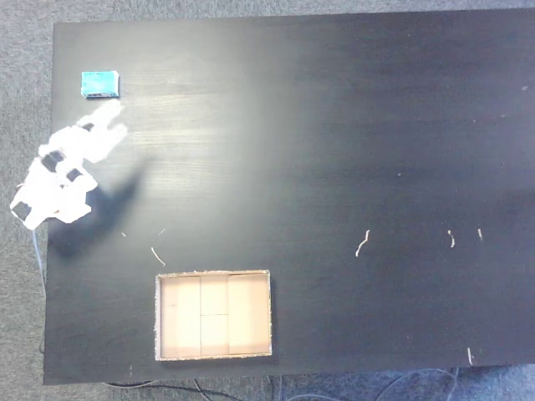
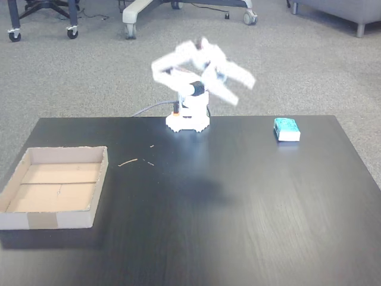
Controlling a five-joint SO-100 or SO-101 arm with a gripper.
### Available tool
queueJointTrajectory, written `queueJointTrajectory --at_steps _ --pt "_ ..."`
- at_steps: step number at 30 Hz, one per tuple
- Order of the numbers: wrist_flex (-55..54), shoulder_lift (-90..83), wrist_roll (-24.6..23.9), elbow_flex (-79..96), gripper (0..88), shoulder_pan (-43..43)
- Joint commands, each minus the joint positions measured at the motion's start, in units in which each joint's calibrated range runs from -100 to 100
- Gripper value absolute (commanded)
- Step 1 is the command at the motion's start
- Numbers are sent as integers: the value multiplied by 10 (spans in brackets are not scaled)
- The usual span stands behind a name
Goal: Pick the green block and drop it in the box on the right.
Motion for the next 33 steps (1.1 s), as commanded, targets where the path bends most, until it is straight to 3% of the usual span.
queueJointTrajectory --at_steps 1,4,11,24,26,28,33 --pt "154 352 -7 -418 357 -97" --pt "271 603 -2 -608 358 -154" --pt "299 946 -21 -728 346 -239" --pt "211 1130 -48 -757 357 -294" --pt "200 1136 -50 -751 310 -295" --pt "195 1137 -52 -749 176 -296" --pt "232 1100 -48 -792 142 -266"
